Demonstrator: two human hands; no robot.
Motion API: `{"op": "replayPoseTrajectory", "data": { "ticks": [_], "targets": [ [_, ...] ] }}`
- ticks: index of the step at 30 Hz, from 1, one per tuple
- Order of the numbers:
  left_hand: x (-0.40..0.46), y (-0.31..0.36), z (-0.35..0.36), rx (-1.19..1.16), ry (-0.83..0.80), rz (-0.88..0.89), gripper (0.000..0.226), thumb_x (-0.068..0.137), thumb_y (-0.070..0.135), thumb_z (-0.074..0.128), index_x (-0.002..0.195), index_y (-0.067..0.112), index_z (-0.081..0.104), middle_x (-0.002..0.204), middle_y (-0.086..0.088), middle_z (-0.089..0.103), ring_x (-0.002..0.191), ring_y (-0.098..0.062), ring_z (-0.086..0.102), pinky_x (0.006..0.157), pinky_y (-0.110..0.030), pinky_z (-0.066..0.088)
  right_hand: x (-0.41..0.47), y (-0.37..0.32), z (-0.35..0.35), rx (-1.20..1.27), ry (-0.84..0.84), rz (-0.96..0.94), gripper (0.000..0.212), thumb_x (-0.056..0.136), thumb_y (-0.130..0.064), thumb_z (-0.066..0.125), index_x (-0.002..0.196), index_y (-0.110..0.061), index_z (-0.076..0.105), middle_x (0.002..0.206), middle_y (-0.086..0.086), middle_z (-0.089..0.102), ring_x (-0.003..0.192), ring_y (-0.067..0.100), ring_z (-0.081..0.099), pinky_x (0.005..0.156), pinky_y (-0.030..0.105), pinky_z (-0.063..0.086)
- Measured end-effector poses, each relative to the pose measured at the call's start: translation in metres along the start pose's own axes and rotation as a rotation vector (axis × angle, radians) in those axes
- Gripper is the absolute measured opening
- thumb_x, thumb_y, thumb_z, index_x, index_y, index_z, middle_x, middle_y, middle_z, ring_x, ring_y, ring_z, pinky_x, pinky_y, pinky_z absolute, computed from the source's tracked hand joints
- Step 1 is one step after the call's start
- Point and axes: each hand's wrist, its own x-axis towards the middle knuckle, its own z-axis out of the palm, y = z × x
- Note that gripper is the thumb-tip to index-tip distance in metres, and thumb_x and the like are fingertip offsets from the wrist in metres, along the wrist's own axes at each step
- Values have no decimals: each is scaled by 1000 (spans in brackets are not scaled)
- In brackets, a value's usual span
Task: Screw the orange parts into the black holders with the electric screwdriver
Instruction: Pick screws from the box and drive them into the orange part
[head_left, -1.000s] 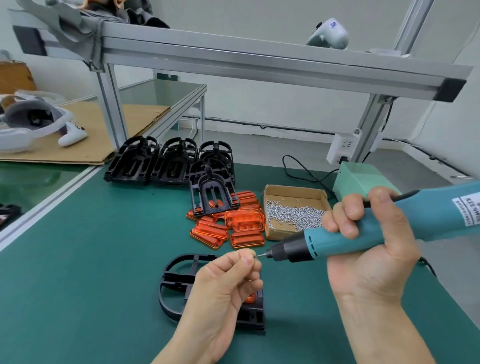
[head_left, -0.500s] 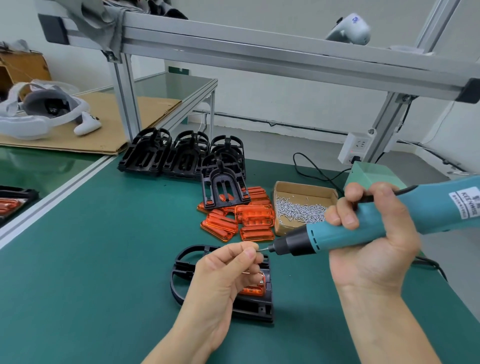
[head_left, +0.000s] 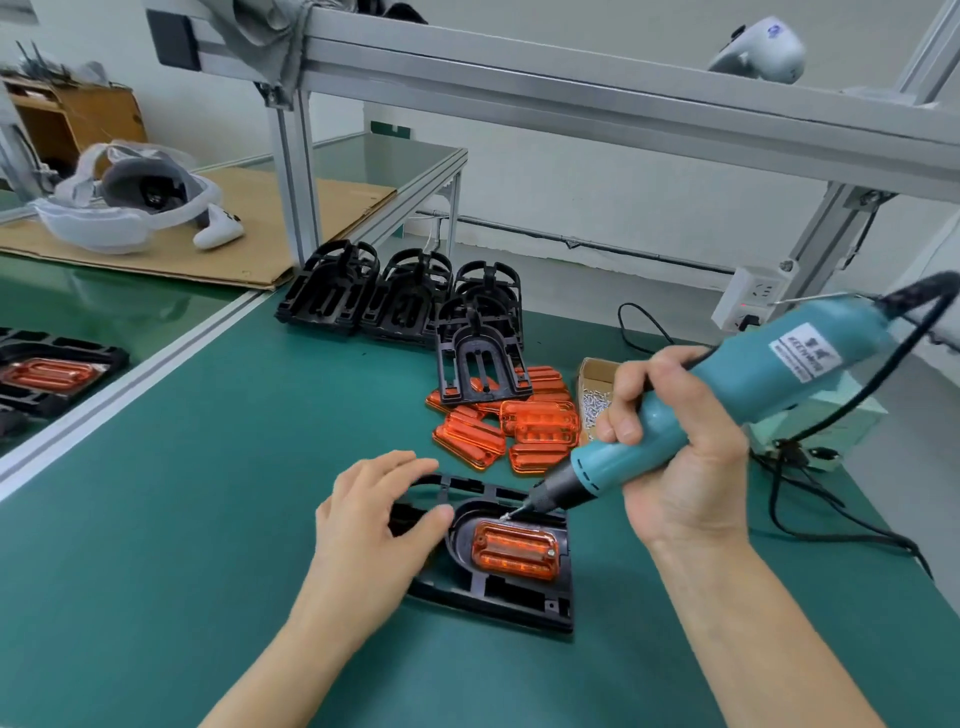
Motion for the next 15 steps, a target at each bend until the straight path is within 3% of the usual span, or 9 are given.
{"op": "replayPoseTrajectory", "data": {
  "ticks": [5, 10, 15],
  "targets": [
    [-3, -3, 9, -13, -72, -38, 43, 79, 33, 72, 118, 42, 56, 127, 27, 37, 128, 0, 30, 110, -30, 25, 2, 16, 8, -70, -78, 81, 21, 77, -7, 59, 64, -24, 58, 63, 3, 54, 40, 12, 42, 48, 22, 41],
    [-3, -7, 13, -44, -89, -26, 47, 80, 31, 71, 124, 37, 55, 130, 30, 33, 127, 2, 32, 103, -19, 24, 5, 24, 13, -155, -138, 99, 24, 77, -6, 59, 62, -24, 58, 61, 4, 53, 42, 13, 41, 49, 24, 40],
    [-3, -10, 14, -54, -85, -17, 48, 81, 33, 70, 126, 36, 54, 130, 32, 31, 126, 4, 30, 100, -17, 23, 7, 29, 14, -195, -164, 114, 21, 78, -7, 60, 64, -22, 57, 63, 5, 54, 42, 15, 41, 49, 25, 41]
  ]
}}
